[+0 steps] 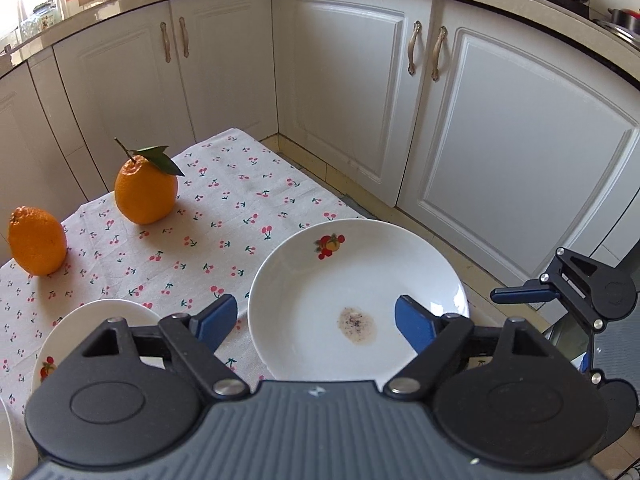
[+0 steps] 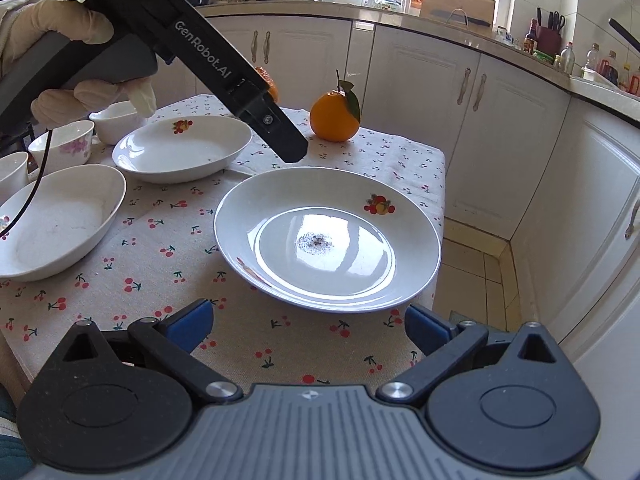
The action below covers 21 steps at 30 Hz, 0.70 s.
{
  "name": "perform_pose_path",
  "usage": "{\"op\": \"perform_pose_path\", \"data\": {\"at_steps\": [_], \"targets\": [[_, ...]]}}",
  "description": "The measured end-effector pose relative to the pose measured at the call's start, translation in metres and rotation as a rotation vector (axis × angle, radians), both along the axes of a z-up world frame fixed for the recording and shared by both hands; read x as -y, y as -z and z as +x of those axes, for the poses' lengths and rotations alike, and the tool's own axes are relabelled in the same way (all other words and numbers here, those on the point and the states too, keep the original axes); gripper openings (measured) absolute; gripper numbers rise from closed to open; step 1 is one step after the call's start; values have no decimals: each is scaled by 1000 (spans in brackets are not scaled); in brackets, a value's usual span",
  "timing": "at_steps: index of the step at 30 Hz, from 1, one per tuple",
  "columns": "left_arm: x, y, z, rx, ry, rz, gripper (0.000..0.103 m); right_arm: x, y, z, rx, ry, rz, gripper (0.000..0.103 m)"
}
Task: Organize plates and bowls
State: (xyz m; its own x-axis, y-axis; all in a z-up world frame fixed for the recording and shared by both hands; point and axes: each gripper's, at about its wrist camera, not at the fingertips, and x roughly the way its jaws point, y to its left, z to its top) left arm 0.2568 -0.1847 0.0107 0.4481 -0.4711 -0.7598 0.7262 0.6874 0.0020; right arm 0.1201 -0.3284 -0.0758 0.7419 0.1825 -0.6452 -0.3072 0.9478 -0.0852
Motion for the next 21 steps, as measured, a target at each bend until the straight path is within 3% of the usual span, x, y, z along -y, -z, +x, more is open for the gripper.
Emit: {"op": "perform_pose_path", "data": {"at_steps": [6,11,15,21], "targets": [[-26,-21,-36,75,-35,-26,87,-11,-17,-17,48,26,11,103],[-62,-31,-82,197,-87,-40,94,-23,-23,-35,69,16,72,103],[-93,-22,-121,293,-138,-11,96,-35,-22,-42,51,-11,80,103],[-138,5,-161,307,-238,12,97,-49,-21,-46,35,-28,109,103]]}}
